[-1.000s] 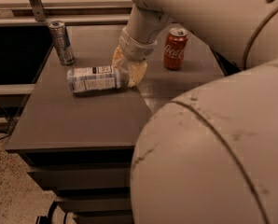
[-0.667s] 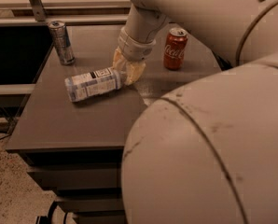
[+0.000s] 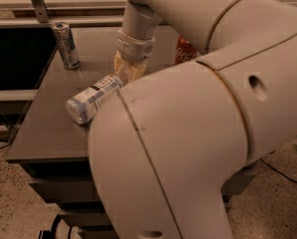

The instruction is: Place blue plastic bottle upright

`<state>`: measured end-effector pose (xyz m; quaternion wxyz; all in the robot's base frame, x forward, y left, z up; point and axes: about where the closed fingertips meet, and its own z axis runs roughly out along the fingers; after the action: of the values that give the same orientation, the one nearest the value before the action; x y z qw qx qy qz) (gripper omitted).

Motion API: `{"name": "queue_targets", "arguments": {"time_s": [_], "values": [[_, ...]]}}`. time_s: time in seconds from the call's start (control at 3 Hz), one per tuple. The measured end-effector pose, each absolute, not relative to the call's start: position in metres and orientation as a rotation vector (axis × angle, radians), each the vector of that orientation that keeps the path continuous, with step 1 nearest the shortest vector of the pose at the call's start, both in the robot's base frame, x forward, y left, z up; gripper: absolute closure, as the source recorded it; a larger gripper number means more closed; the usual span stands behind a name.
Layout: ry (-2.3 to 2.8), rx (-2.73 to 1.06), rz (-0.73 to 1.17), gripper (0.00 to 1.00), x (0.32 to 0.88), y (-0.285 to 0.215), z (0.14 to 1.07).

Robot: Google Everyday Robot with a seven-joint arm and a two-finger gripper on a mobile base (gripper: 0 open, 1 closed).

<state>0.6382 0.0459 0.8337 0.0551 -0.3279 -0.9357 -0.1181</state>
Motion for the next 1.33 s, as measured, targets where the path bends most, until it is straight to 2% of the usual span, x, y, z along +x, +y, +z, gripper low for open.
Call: {"name": "queue_targets", "arguments": {"time_s": [0.33,0.67,1.33], "values": [[-2.867,-0.823,-0.333,0.75,0.637,0.055,0.835],[-2.890,-0.660,-0.394,0.76,0.632,0.052,0.840],[-2.891,-0.444,-0.489,0.78,0.618,0.028,0.846]]}}
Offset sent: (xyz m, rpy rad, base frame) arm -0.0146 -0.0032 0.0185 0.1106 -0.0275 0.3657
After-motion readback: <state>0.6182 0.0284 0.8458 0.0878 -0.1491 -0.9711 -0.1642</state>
